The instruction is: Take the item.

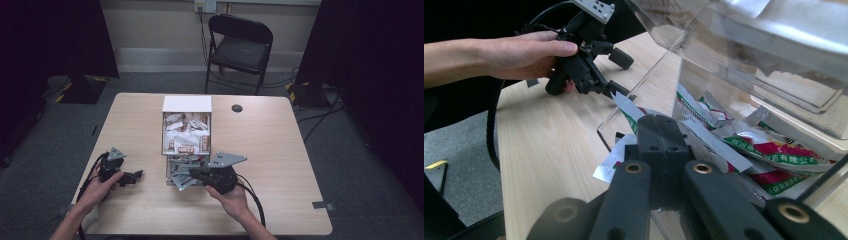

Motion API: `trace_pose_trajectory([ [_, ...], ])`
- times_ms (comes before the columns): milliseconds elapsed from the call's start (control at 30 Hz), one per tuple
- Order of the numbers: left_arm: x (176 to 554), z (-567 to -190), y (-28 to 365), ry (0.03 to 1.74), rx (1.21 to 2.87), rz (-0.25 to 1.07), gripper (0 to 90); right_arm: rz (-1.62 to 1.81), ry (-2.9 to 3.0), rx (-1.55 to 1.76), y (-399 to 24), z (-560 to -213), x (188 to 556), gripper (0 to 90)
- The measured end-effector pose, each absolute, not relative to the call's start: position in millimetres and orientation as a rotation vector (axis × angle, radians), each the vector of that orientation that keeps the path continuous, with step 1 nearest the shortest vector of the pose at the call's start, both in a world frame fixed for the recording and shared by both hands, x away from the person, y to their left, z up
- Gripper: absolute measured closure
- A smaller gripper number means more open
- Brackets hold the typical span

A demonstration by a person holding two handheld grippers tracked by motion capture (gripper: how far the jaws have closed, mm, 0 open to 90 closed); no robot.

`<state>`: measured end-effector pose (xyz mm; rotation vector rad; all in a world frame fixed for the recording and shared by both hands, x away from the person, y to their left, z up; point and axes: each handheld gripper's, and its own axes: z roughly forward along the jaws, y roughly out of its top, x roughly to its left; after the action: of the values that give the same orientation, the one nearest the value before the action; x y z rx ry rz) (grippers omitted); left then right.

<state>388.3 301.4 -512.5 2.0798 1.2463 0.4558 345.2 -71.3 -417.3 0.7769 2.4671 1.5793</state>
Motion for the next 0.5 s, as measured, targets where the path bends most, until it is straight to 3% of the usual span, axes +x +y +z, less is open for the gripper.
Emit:
trace_pose_trajectory([
  [500, 388.4, -512.5, 301.5, 1.246, 2.08, 0.456, 0.0, 1.601, 2.45, 0.777, -80.0, -408.5, 343.6, 90.0],
])
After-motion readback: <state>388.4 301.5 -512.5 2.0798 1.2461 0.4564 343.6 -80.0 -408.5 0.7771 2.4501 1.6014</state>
